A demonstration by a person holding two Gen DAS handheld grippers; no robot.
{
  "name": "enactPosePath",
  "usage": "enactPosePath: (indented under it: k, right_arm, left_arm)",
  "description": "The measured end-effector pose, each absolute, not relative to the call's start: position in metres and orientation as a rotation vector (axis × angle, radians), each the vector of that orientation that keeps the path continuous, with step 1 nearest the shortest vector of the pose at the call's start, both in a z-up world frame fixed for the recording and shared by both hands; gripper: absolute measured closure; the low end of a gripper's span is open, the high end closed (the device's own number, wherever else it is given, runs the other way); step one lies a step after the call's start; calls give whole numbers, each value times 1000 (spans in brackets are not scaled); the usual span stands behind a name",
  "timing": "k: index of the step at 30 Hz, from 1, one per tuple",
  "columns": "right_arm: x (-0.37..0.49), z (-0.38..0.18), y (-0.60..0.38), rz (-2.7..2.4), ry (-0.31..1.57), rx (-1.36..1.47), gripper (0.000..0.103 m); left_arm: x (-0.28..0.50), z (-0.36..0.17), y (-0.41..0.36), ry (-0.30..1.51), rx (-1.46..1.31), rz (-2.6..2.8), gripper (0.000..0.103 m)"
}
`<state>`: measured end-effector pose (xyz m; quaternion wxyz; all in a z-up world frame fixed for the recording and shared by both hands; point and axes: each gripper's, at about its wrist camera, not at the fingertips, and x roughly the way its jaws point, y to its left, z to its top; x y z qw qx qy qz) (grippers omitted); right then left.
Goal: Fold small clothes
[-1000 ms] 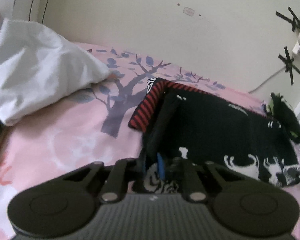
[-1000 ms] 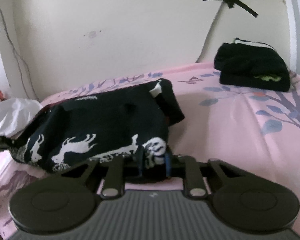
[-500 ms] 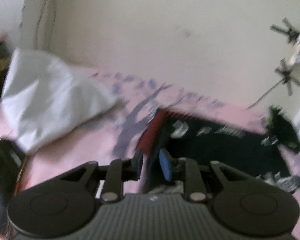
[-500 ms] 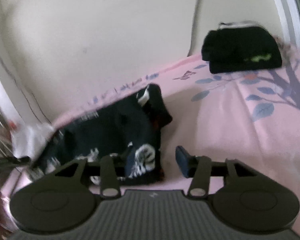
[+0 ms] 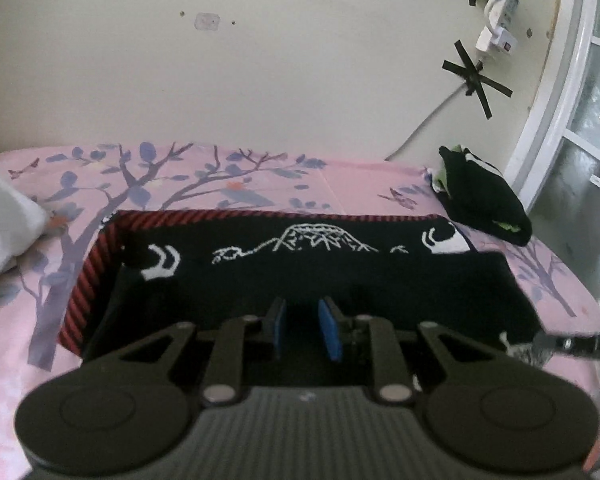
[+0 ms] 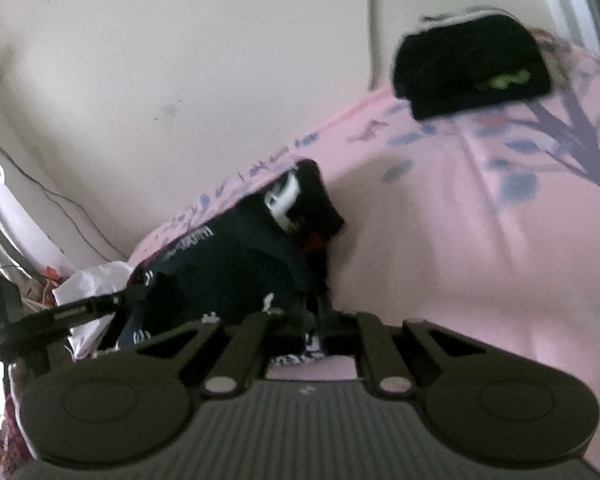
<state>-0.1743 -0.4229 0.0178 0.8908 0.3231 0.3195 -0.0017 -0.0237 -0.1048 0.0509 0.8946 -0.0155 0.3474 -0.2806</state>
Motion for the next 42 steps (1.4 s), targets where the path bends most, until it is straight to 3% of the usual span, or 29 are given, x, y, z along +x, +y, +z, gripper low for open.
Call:
enactPosePath:
  k: [2, 3, 4, 11, 17, 21, 26, 27, 28, 31, 36, 42]
  right_arm:
    - [-172, 11, -426, 3, 676, 681, 98]
    - [-171, 12, -430, 9, 663, 711, 86]
    - [-170, 14, -433, 13, 639, 737, 67]
    - [-151, 20, -446, 42, 577, 797, 44]
    - [-125, 4, -430, 40, 607, 786, 43]
    - [-108, 2, -416, 28, 598, 771, 43]
    - [-93, 2, -395, 19, 609, 759, 43]
    - [-90, 3, -392, 28, 621, 746, 47]
    - [-87, 2, -390, 49, 645, 760, 61]
    - [-84, 10, -388, 70, 661, 790, 70]
    - [-73, 77, -355, 198, 582, 703, 73]
    - [-18, 120, -261, 340, 631, 507, 73]
  left_arm:
    - [-20, 50, -108, 733, -19, -576, 84]
    - [-16, 48, -110, 742, 0, -563, 84]
    - [-15, 45, -112, 751, 18, -551, 84]
    - [-12, 54, -106, 730, -29, -550, 84]
    - [-10, 59, -113, 715, -54, -598, 83]
    - [6, 34, -112, 773, -55, -549, 92]
    - [7, 29, -102, 752, -106, -559, 94]
    - [5, 28, -103, 740, -101, -558, 94]
    - [4, 27, -103, 728, -93, -556, 94]
    - [-1, 25, -105, 703, -73, -558, 94]
    - [1, 26, -96, 710, -125, -575, 94]
    - [-15, 42, -39, 621, -264, -534, 93]
